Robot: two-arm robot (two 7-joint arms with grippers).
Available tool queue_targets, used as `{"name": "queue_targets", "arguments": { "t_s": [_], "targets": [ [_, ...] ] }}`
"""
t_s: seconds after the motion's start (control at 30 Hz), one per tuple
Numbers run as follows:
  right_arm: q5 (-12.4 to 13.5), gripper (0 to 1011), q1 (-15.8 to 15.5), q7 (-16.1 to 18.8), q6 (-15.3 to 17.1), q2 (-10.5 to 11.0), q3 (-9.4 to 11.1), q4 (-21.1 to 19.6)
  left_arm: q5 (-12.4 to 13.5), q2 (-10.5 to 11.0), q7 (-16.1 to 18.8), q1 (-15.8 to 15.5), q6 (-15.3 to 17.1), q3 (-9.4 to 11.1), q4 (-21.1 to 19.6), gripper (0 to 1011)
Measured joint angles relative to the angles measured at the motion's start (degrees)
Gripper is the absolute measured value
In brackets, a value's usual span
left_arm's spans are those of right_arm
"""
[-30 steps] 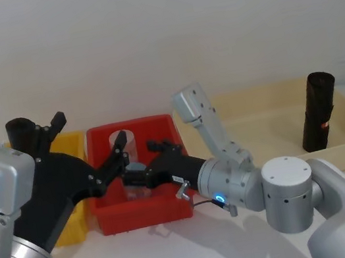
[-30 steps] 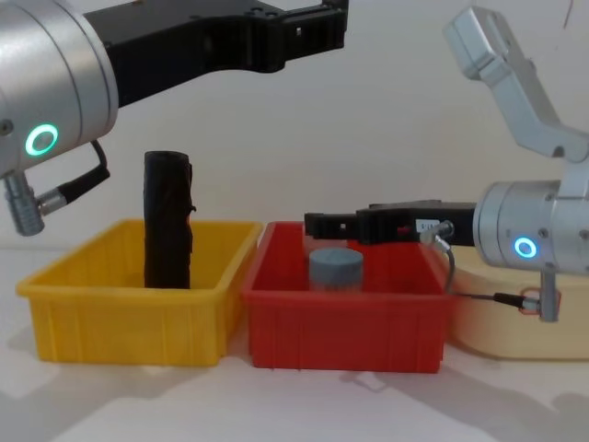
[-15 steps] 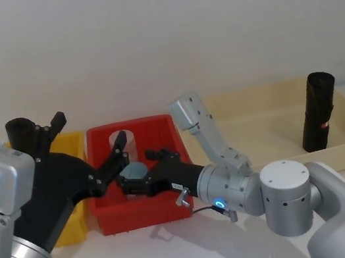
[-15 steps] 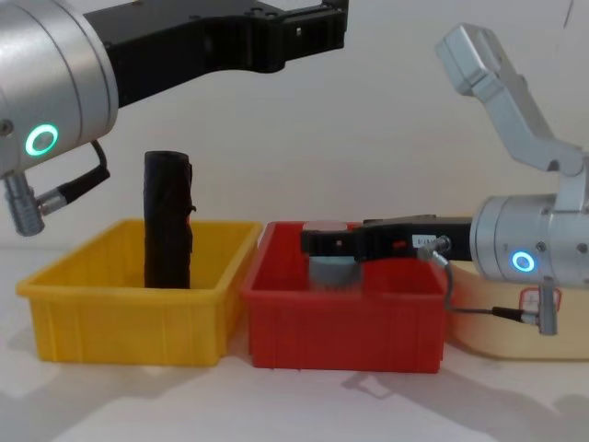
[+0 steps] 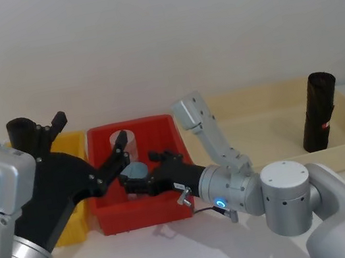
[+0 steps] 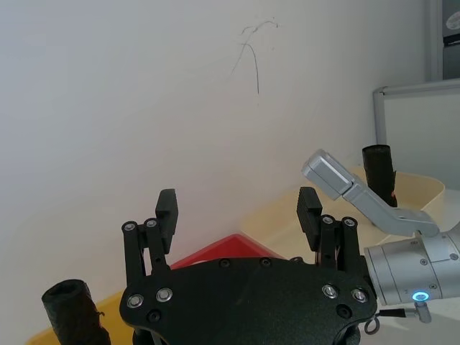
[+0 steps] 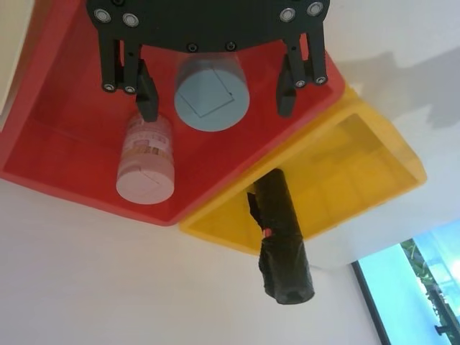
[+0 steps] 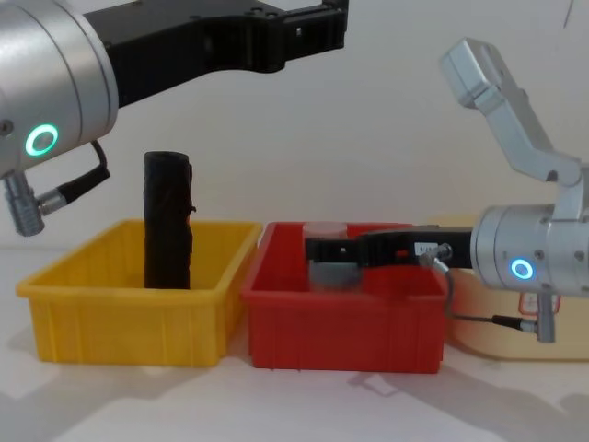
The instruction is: Pick up the garbage bag with the one hand and transfer it to the other hand.
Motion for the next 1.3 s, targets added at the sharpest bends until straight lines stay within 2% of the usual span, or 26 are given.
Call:
{"name": "queue_targets", "arguments": {
  "t_s": [0.57, 1.13, 1.3],
  "targets": [
    [0.3, 1004, 1.4, -0.7, -1.2, -0.1, -0.6, 3.4, 0.0, 0.0, 0.0, 0.0, 0.0, 0.0, 0.0, 1001],
    [-0.1, 1004, 2.9, -1.7, -1.3, -0.5, -2.4, 5.6, 0.0, 0.0, 0.0, 0.0, 0.0, 0.0, 0.0, 1001],
    [-0.4, 911, 3.2, -2.2, -1.3, -0.7, -2.8, 6.1, 0.0, 0.0, 0.0, 0.0, 0.0, 0.0, 0.0, 1001]
  ]
}}
